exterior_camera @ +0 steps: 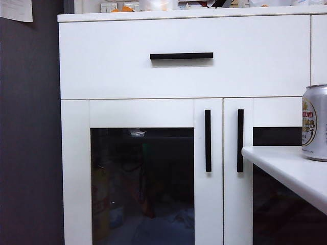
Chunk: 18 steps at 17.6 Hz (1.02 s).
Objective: Open the left door of the white cabinet, pick up a can of beverage from the table on the right, place it inside the cabinet, and finally close the cabinet door.
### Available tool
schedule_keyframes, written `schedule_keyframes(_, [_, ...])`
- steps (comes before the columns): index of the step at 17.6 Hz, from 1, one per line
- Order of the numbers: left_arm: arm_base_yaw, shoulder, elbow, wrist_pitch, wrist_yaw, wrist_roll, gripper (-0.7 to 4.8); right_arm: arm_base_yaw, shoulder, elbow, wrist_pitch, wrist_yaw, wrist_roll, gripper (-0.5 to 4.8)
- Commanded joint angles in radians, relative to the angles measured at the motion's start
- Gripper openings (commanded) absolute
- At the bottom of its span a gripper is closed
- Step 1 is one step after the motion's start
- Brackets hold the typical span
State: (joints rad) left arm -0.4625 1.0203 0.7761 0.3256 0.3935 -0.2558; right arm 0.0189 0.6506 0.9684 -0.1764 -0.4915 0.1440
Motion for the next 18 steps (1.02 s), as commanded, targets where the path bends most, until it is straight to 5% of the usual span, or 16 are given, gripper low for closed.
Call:
schedule_keyframes(1, [-0.118, 0.163, 0.006, 0.135, -0.113, 0.024, 4.79, 0.001, 0.073, 0.06, -0.134, -0.008, -0.011, 3.78])
schedule_keyframes(7, [-0.253, 0.464, 0.012, 0.351, -0.399, 0.126, 4.79, 0.052, 0.249, 0.058, -0.076, -0.005, 0.01, 3.78])
schedule_keyframes(11, [-0.254, 0.597, 0.031, 0.493, -0.394, 0.125, 4.79, 0.129, 0.378, 0.053, 0.07, 0.013, -0.086, 3.78])
schedule_keyframes(13, [-0.254, 0.66, 0.076, 0.49, -0.394, 0.126, 4.79, 0.178, 0.439, 0.052, 0.068, 0.08, -0.171, 3.78])
schedule_keyframes(18, [-0.254, 0.846, 0.249, 0.415, -0.396, 0.126, 4.79, 0.18, 0.563, 0.005, -0.006, 0.062, -0.193, 3.77])
